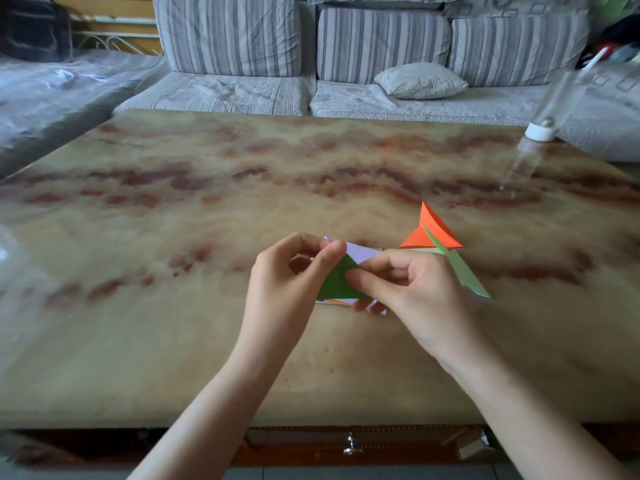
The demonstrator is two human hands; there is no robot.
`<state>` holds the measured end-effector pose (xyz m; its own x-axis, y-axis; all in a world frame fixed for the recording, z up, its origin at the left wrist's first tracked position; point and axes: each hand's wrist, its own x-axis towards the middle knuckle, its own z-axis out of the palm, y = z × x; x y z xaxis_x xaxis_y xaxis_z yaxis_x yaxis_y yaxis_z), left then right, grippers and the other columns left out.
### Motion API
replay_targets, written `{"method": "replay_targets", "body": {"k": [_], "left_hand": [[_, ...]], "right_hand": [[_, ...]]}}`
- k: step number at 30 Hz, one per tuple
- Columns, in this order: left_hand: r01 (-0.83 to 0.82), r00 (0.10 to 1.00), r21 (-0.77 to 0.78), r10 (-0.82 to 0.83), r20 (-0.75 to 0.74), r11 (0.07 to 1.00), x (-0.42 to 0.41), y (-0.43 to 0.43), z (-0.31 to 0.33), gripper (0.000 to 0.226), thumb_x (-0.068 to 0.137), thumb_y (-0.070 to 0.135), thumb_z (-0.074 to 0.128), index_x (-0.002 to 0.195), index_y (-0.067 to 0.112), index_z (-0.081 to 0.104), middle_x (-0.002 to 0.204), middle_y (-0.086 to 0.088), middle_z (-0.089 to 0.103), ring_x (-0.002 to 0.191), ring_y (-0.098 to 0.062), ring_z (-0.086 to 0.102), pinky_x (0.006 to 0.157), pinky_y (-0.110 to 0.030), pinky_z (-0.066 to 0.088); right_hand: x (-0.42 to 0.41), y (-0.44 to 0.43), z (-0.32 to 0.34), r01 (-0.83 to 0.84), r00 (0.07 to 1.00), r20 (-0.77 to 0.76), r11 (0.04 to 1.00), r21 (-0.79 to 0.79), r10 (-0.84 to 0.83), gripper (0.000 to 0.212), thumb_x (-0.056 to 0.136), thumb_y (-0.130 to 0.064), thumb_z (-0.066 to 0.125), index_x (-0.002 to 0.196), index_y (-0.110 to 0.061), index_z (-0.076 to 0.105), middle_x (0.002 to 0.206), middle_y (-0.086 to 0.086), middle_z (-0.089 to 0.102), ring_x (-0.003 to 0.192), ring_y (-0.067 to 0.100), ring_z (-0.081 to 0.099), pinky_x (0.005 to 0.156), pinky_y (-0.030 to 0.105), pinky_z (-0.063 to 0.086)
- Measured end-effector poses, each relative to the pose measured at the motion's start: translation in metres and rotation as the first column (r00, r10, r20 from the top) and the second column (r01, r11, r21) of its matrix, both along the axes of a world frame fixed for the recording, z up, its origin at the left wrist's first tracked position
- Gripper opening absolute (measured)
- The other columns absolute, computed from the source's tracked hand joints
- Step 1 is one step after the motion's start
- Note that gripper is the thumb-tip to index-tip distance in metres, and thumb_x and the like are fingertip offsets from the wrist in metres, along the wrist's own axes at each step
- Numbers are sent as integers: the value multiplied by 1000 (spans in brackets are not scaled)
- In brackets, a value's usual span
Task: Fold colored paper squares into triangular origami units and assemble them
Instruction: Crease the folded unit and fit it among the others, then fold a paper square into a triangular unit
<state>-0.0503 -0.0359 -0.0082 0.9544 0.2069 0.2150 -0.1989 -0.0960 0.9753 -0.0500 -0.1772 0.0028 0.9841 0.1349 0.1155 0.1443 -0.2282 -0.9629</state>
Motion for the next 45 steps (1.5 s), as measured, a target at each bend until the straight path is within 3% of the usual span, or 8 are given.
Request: {"method": "replay_targets", "body": {"k": [16,22,27,36,38,41,43,45], "left_hand": [[130,986,84,-120,-119,988,10,32,3,16,74,4,75,69,19,72,54,8,65,52,-3,59,55,-15,52],[-121,980,323,165,-111,939,36,87,-4,21,76,10,76,68,29,70,52,14,63,50,-5,60,54,-21,57],[-215,941,535,319,-109,817,44,100,-16,3,77,25,75,79,26,72,81,2,70,74,-19,65,67,-28,50],[-332,918,512,397,-18,792,47,96,-7,18,85,33,65,95,19,72,87,6,66,85,-12,59,75,-22,39],[-385,918,501,380,118,775,44,91,0,17,88,31,63,96,19,72,89,9,65,91,-12,58,79,-22,39],[-405,910,461,303,281,790,39,78,7,16,91,28,60,95,19,72,93,7,70,91,-13,63,84,-23,46],[-355,925,424,246,291,833,35,65,9,15,92,25,59,94,17,72,90,7,71,82,-7,65,76,-12,46],[-301,940,417,194,280,857,32,52,7,14,91,22,59,90,17,72,86,7,72,77,-3,64,69,-8,46]], "right_hand": [[3,-3,-6,1,997,-73,988,154,10,4,80,-5,69,76,-4,70,64,11,72,55,20,69,51,20,50],[8,-4,-19,183,943,330,883,-432,-34,28,78,-20,75,106,-18,71,106,-7,71,96,3,63,83,7,40],[9,-1,-29,84,944,283,703,-706,171,51,83,-27,69,131,-18,55,142,-6,47,131,6,43,99,6,19],[11,-4,-31,130,946,302,713,-689,120,27,89,-31,61,113,-22,69,121,-7,66,117,8,57,94,29,44],[11,-3,-32,213,907,406,714,-667,109,17,89,-27,61,95,-19,74,92,-2,74,87,19,69,71,40,54],[12,-1,-28,431,807,589,655,-620,27,12,78,-24,62,71,-21,72,47,2,59,42,25,56,37,27,44],[14,-1,-26,491,779,626,648,-582,-27,7,75,-21,67,71,-24,73,45,1,58,40,24,55,37,24,43],[15,-2,-26,416,858,503,717,-560,-106,5,78,-21,72,80,-24,75,63,1,70,59,24,65,52,33,52]]}}
